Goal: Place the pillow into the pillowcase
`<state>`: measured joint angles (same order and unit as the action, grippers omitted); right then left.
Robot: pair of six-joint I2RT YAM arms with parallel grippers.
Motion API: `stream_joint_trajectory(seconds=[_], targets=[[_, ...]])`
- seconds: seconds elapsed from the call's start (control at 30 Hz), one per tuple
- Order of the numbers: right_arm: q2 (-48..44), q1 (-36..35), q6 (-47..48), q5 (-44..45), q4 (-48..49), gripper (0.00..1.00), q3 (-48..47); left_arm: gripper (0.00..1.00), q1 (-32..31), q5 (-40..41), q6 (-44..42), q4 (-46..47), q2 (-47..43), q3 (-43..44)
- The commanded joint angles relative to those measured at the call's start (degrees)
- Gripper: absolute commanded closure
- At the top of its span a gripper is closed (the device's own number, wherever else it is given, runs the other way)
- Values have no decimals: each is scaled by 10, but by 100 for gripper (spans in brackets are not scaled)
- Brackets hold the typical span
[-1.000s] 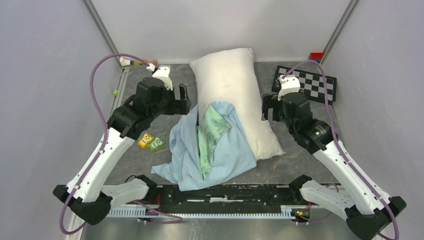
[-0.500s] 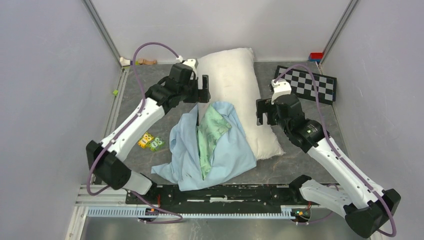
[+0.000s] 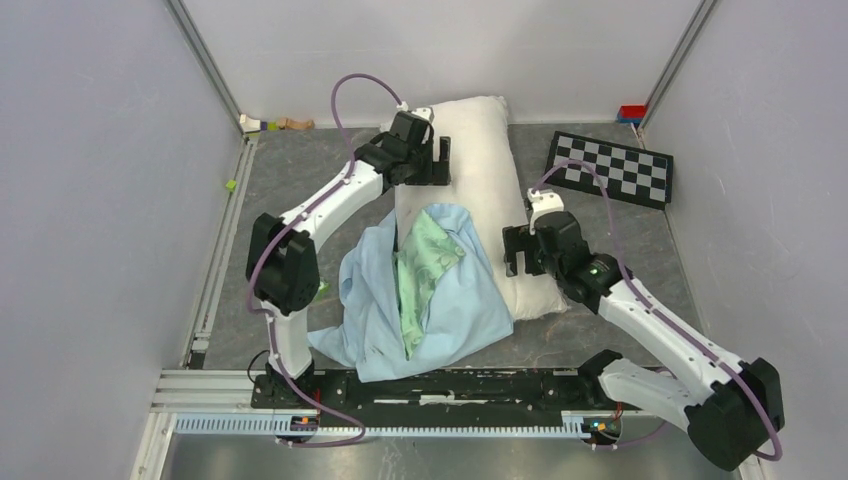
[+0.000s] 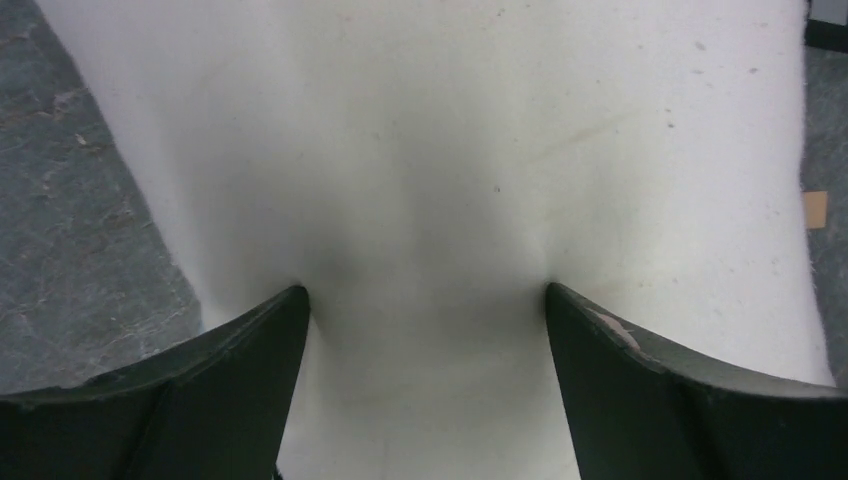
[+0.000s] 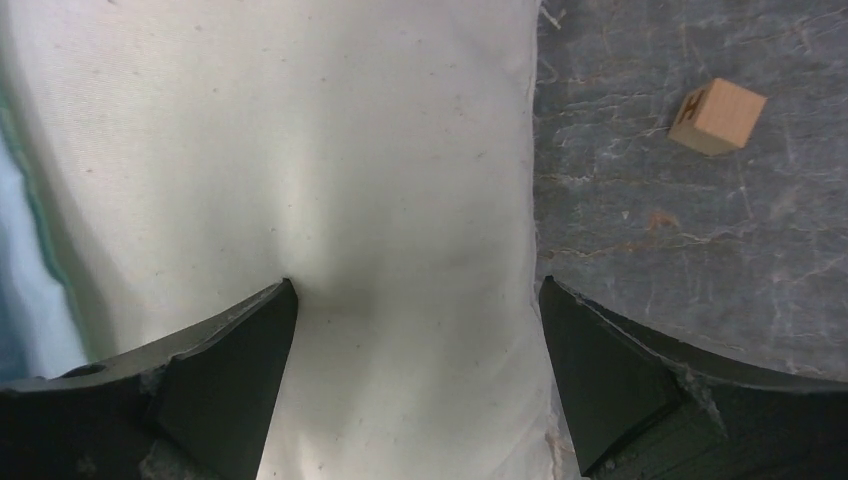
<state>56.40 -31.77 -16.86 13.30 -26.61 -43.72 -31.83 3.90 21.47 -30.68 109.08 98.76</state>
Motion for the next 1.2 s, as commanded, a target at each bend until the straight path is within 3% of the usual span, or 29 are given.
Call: stream_joint_trajectory(seconds=[0.0,0.13,0.2,0.27,0.33,0.4,0.63,0.87,0.9,1.0,1.03,1.17], targets=[[47,0,-10,-5,65,1,29,14,2,-9,17,34,51,22],[91,0,-7,1,79,21,5,48,3,13,21,46,53,-9],[106,0,-4,13,70,42,-24,76,3,47,25,47,21,-34],[122,0,2,33,56,72,-62,95,3,74,29,45,-24,-63],[142,0,12,51,43,90,-105,98,3,94,26,40,-71,-88],[172,0,20,64,31,100,-165,98,5,121,25,26,-115,-108],[338,-1,23,33,22,100,-398,98,79,163,50,-9,-211,-162],[502,-2,37,-3,17,100,-607,98,220,97,64,27,-134,-120],[516,-2,40,-6,9,92,-636,98,233,94,73,18,-120,-101],[545,-4,50,-21,-34,40,-709,98,262,96,104,-2,-90,-63],[542,-6,55,-18,-48,28,-718,98,269,99,110,-3,-87,-58],[462,-20,71,-2,-45,10,-622,95,272,65,100,-3,-76,-36]])
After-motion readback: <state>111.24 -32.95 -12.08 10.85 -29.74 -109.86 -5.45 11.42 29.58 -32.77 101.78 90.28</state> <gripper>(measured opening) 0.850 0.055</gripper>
